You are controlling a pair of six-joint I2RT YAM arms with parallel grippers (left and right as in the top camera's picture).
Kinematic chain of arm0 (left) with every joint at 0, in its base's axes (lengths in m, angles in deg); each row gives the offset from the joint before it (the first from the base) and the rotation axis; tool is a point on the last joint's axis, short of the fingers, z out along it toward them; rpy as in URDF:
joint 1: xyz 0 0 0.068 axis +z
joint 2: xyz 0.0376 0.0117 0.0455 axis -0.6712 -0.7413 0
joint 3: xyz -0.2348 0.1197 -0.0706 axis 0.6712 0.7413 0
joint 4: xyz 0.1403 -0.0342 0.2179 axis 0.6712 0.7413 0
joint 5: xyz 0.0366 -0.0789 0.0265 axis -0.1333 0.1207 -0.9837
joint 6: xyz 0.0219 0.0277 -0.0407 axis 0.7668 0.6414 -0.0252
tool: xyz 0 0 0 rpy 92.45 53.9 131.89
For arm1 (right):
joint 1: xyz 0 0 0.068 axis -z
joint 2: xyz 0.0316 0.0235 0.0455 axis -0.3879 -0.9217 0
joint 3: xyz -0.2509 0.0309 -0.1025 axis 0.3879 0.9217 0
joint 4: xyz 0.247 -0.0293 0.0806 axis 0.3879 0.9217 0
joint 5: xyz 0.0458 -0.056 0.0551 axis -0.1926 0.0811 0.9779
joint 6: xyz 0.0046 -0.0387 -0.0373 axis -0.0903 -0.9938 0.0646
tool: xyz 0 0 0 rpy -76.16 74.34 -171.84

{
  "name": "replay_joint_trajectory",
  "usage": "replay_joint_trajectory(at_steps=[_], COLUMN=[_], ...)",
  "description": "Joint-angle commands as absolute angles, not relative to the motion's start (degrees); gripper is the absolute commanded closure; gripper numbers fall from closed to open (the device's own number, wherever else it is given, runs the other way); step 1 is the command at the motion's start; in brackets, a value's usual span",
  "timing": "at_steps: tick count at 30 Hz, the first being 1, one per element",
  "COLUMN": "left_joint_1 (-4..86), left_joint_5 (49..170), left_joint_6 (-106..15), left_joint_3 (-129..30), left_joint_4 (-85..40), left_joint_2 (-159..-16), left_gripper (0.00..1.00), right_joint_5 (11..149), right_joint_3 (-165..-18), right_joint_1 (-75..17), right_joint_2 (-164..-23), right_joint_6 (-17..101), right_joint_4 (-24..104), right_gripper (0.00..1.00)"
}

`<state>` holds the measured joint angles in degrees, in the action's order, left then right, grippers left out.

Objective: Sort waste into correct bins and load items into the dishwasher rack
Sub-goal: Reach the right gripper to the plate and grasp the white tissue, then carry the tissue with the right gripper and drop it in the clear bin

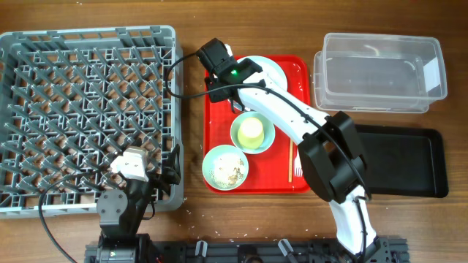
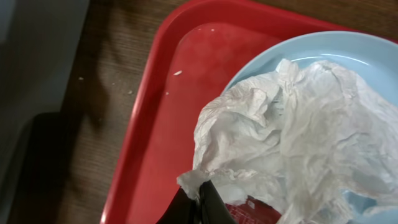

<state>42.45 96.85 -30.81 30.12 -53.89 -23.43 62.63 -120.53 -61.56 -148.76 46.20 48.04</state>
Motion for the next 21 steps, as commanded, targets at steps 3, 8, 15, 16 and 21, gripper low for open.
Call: replay_joint_trajectory(at_steps=[3,8,15,16,21], left_joint_1=[42.7,42.7,42.7,42.7,42.7], left_joint_5=[97.5,97.6,97.6,97.6,97.6], left_joint_6=[-30.1,-30.1,-30.1,-30.1,-30.1], left_joint_3=[30.2,30.2,30.2,30.2,30.2], left_joint_4=[-53.5,-53.5,-53.5,-53.5,-53.5], left_joint_2=[-23.2,-23.2,-23.2,-23.2,-23.2], left_gripper=[0.0,0.0,0.0,0.0,0.0], right_joint_5=[69.1,65.4,65.6,65.6,65.6], right_joint_3=[-121.4,-121.6,-121.6,-121.6,-121.6], right_joint_1=[-61.9,-61.5,-55.1,-54.0,-44.7], right_joint_2=[-147.5,-143.8,-131.8,-131.7,-129.9], right_joint_6=[46.4,50.9,53.8,54.1,55.2], right_joint_4=[48.4,49.1,50.4,50.5,51.7], right_gripper=[0.96,0.96,0.96,0.96,0.96])
